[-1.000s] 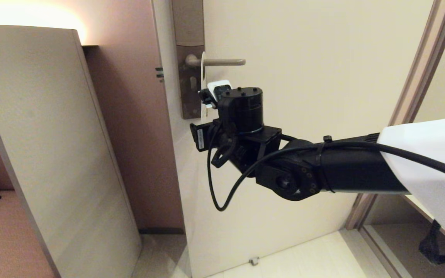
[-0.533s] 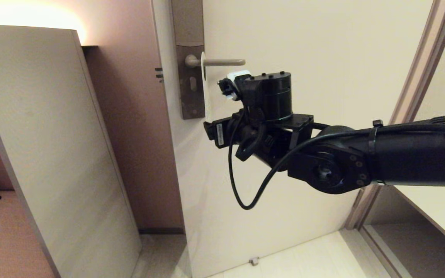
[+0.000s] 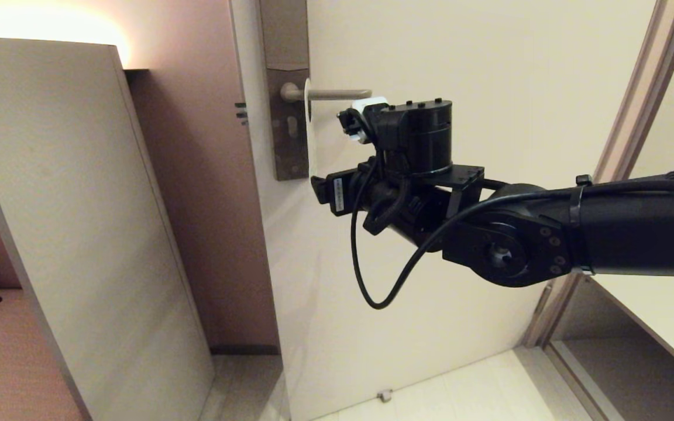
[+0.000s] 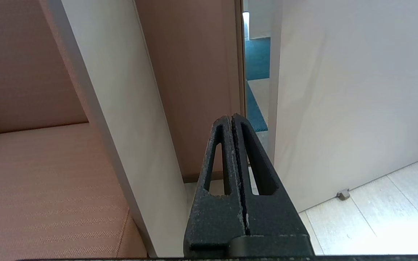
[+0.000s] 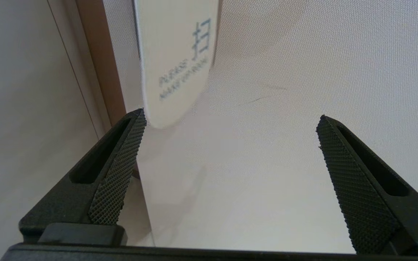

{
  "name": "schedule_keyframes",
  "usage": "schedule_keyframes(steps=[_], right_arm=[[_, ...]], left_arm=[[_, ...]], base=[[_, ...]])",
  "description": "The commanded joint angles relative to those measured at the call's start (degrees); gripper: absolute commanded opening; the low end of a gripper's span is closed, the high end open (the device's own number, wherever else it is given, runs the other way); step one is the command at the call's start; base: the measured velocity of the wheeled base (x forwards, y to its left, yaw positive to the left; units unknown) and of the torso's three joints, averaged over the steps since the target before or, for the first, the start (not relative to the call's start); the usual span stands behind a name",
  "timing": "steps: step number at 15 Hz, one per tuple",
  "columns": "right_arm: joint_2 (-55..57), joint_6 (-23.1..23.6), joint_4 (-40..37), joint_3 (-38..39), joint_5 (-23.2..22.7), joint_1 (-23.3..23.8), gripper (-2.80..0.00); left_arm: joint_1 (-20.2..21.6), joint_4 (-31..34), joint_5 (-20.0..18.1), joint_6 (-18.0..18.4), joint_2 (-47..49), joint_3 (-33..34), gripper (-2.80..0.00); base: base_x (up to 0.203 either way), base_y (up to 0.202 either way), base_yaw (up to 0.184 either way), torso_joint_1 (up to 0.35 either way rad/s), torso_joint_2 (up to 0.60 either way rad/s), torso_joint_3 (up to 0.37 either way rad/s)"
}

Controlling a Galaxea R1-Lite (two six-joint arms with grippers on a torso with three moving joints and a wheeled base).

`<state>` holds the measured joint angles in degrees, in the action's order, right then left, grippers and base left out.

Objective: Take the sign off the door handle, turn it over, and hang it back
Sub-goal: Hang the sign back with the other side facing out

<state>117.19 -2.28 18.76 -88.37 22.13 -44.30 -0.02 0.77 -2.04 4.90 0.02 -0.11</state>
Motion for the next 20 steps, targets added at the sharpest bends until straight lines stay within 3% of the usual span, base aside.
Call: schedule_keyframes(steps=[1,4,5,17,20], right_arm=[[0.36,-0.08,0.22,0.04,0.11,0.13,0.00],[0.73,-0.09,0.22,0.04,0.11,0.35,0.00],[0.76,-0.09,0.22,0.22,0.11,0.35,-2.80],[1.49,0.08,0.22,0.28,0.46,1.14,-2.80],[3.84,-0.18,0.24,-3.77,0.46,1.64,-2.80]], left_arm=[[0.02,0.02,0.01,0.02,-0.02,0.01,-2.80],[-0.05,0.02,0.01,0.02,-0.02,0.01,-2.80],[-0.06,0.02,-0.01,0.02,-0.02,-0.04,-2.80],[0.02,0.02,-0.07,0.02,-0.02,0.02,-2.80],[-0.03,0.02,-0.04,0.02,-0.02,-0.03,-2.80]], base=[[0.000,0.000,0.000,0.000,0.00,0.000],[0.000,0.000,0.000,0.000,0.00,0.000],[0.000,0.000,0.000,0.000,0.00,0.000],[0.000,0.000,0.000,0.000,0.00,0.000],[0.000,0.000,0.000,0.000,0.00,0.000]])
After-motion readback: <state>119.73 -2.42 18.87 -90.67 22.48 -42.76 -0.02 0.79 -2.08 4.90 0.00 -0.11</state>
